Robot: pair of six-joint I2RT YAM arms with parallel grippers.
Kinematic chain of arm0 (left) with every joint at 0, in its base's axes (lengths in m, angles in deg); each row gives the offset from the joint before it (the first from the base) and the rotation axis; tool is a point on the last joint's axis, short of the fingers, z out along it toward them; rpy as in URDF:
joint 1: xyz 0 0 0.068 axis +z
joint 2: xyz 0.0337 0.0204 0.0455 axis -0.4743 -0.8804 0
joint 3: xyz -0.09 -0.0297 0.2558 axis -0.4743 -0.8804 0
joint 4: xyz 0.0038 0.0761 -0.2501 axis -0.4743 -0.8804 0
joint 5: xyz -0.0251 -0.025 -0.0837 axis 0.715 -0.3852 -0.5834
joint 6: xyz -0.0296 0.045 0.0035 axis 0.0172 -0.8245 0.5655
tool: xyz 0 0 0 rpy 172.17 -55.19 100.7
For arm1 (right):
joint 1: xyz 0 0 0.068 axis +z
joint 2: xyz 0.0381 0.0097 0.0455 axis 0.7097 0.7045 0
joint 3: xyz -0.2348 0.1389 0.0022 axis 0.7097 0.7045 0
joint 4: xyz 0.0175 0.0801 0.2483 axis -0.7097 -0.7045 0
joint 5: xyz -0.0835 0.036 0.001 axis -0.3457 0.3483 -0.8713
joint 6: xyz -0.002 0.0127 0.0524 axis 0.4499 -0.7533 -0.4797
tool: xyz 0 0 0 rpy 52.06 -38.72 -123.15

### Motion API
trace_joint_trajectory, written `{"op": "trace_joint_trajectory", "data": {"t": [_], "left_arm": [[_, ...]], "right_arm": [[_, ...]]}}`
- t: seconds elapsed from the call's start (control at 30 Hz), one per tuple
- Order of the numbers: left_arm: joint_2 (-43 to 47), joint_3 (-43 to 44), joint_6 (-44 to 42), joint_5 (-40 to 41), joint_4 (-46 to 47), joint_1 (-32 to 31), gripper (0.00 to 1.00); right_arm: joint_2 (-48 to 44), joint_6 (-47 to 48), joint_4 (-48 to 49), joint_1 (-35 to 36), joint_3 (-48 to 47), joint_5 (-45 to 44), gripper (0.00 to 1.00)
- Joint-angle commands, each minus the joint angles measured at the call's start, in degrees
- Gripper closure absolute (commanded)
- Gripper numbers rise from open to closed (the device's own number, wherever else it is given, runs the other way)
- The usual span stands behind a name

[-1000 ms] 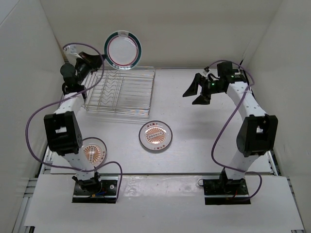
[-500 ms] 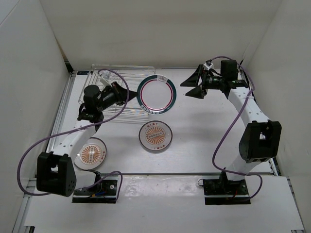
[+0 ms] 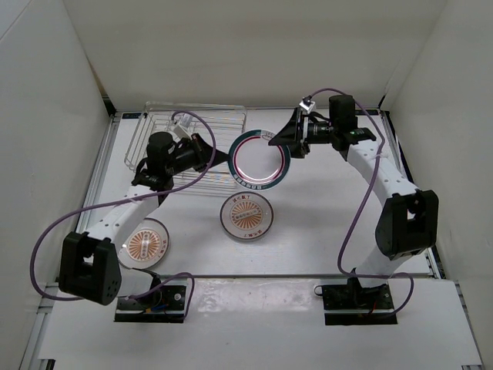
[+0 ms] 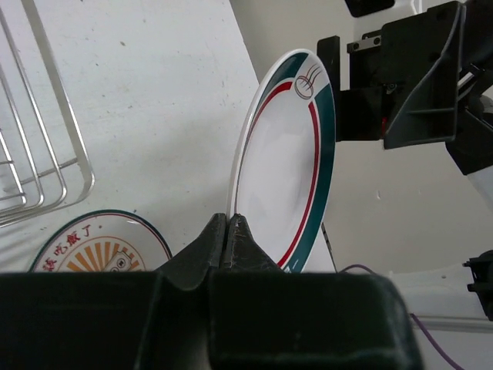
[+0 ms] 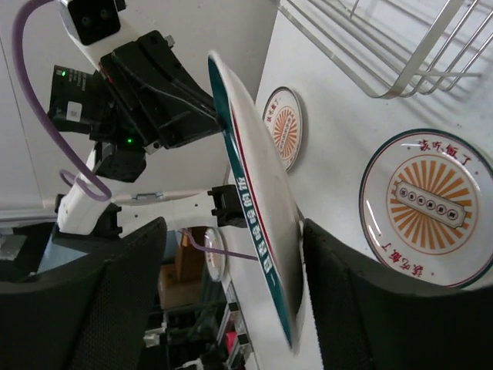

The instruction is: Unload the plates from the dish rack

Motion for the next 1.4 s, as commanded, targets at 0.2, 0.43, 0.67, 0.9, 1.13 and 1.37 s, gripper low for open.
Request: {"op": "trace_joint_trajectory", "data": {"t": [0.2,0.43,0.67,0.9,1.13,1.37], "left_arm": [[-1.55,5.27,1.38,-5.35,3.22,-0.94,1.00],[-3.84,3.52,3.75,-11.78,6.04,1.78,0.63],[0.20,-1.76,-7.82,-8.89,-12.11,4.16,0.00],[3.19,-4.65,-17.60,-5.81,-27.00,4.08,0.00],[5.48,-11.25,-24.46,-6.07,-31.49,2.41,0.00],[6.10,-15.55,-26.48,-5.10,-32.99,1.88,0.00]], "right_arm": [[0.94,-0.42,2.03,0.92,3.05,1.26,0.77],[2.00,-4.63,2.98,-1.27,4.54,0.74,1.00],[0.51,-9.93,8.48,-10.41,19.38,-3.30,1.00],[5.68,10.90,-12.56,-13.76,16.41,-14.64,1.00],[12.11,14.25,-13.88,-16.83,18.26,-19.38,0.89],[15.27,17.24,-17.39,-18.06,19.14,-23.17,0.65]]}}
